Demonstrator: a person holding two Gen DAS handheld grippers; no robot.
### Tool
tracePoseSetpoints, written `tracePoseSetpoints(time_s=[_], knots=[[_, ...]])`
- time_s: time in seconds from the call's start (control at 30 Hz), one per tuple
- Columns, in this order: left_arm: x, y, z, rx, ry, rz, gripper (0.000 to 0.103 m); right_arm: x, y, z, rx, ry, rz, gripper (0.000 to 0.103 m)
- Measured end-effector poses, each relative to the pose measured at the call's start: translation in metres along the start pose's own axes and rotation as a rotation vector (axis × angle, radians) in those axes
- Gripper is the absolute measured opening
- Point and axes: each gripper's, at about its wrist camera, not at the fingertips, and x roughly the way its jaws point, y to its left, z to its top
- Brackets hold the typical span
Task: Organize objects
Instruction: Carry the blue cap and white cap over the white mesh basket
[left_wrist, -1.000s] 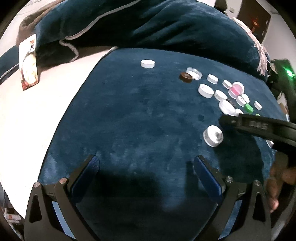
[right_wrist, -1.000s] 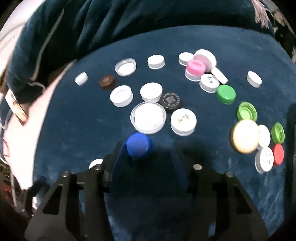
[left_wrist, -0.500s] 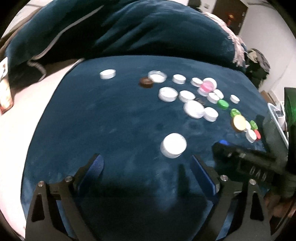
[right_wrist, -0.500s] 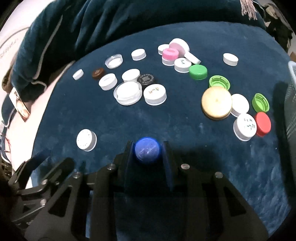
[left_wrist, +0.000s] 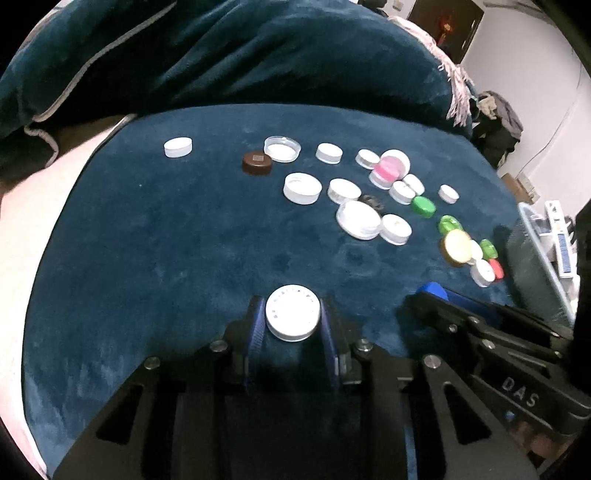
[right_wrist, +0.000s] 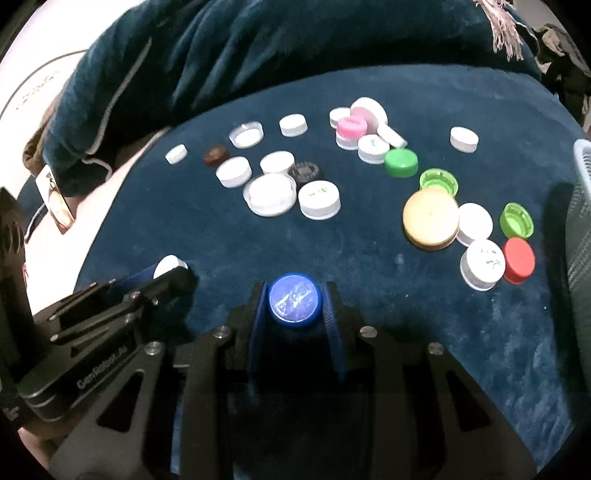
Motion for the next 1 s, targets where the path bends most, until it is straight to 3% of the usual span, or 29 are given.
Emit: tracePoseSetpoints(time_s=[0.47, 0.73, 1.0], knots=[[-0.075, -0.038, 0.009, 0.091, -0.103, -0.055, 0.03, -0.077, 0.003, 0.011, 0.034, -0.134, -0.026, 0.031], [-0.108, -0.071, 0.021, 0.139, -0.179, -0.101, 0.03, -0.126, -0.021, 0.012, 0.073, -0.224, -0.068, 0.031], [-0.116, -0.112, 0.027, 0.186, -0.197, -0.168, 0.03, -0.164, -0.057, 0.004, 0.156, -0.297, -0.12, 0.031]])
